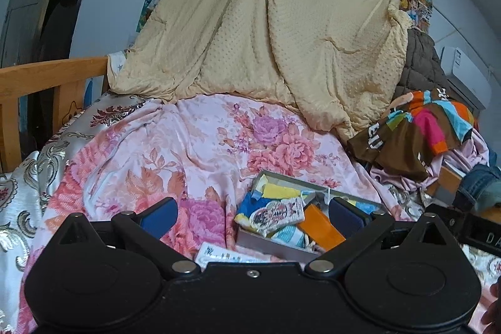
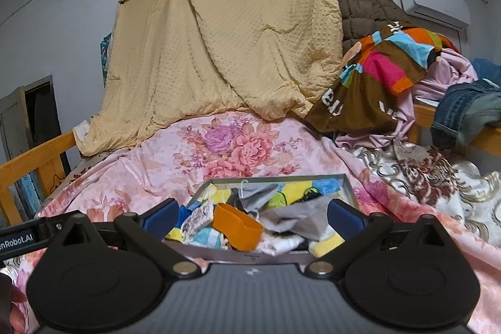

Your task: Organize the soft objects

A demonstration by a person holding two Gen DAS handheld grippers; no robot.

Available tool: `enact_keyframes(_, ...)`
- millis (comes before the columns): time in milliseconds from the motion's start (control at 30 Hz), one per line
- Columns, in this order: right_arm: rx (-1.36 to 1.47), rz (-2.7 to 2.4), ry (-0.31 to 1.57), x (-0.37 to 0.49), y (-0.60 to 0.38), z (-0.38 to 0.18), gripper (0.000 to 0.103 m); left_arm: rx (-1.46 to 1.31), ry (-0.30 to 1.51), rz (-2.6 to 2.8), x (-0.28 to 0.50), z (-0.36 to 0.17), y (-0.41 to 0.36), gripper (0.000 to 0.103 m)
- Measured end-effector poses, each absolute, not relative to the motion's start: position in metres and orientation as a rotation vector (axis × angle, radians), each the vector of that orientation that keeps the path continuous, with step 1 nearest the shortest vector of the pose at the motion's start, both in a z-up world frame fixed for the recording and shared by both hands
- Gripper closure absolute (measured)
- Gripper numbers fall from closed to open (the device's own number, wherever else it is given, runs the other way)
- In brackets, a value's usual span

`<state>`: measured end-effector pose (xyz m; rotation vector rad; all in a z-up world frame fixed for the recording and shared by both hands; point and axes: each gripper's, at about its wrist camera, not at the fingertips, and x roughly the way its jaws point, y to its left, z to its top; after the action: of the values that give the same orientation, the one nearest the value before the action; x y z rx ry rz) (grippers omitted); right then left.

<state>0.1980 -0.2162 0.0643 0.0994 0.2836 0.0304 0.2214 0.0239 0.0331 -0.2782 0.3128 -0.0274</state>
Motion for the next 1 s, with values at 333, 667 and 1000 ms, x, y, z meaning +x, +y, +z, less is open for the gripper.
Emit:
enact_keyframes(333,0.119,-0.008,0.294,0.162,-0.218,0.044,0.0,-0.25,0.348,-0.062,0.194,0.012,0.029,0.001)
enact_keyframes(667,0.121,-0.035,0.275,0.139,-0.223,0.032,0.0,-0.232,0.362,-0.066,0.18,0.0,0.033,0.001)
enact_keyframes(1000,0.118,-0.054,0.286,0.104,-0.232,0.014,0.0,-0.207,0.34,-0.064,0.162,-0.004,0.022,0.001)
